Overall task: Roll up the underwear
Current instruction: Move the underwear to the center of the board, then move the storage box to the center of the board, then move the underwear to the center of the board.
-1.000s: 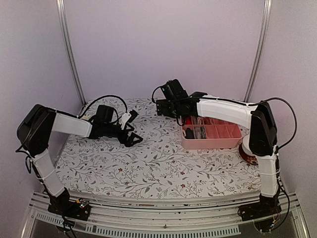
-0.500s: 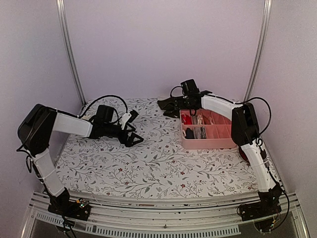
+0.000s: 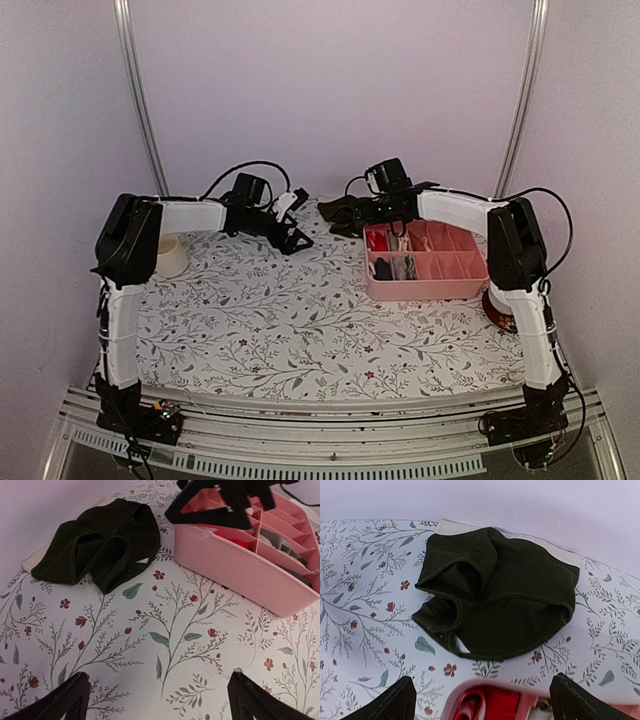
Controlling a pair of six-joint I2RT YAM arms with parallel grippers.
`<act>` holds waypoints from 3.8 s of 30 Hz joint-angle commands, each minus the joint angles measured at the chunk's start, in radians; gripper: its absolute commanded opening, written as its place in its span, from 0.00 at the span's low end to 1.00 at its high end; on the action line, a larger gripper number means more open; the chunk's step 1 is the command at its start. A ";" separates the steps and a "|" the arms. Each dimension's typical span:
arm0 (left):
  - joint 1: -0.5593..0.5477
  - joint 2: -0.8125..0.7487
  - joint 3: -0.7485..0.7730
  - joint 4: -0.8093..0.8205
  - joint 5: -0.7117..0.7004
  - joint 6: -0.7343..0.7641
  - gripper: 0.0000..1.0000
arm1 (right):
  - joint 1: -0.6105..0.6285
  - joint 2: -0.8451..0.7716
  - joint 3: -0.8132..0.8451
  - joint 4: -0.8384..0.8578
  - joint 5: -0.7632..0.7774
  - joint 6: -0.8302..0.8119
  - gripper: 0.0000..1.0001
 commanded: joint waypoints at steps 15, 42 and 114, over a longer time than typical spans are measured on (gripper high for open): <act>-0.149 0.364 0.543 -0.225 -0.395 0.181 0.98 | 0.162 -0.638 -0.786 0.247 -0.026 0.107 0.95; -0.202 0.727 0.854 0.005 -0.652 0.791 0.31 | 0.360 -0.769 -1.138 0.318 0.109 0.314 0.96; -0.111 -0.826 -0.958 -0.248 -0.011 0.387 0.00 | 0.305 -0.508 -0.935 0.485 -0.305 0.116 0.93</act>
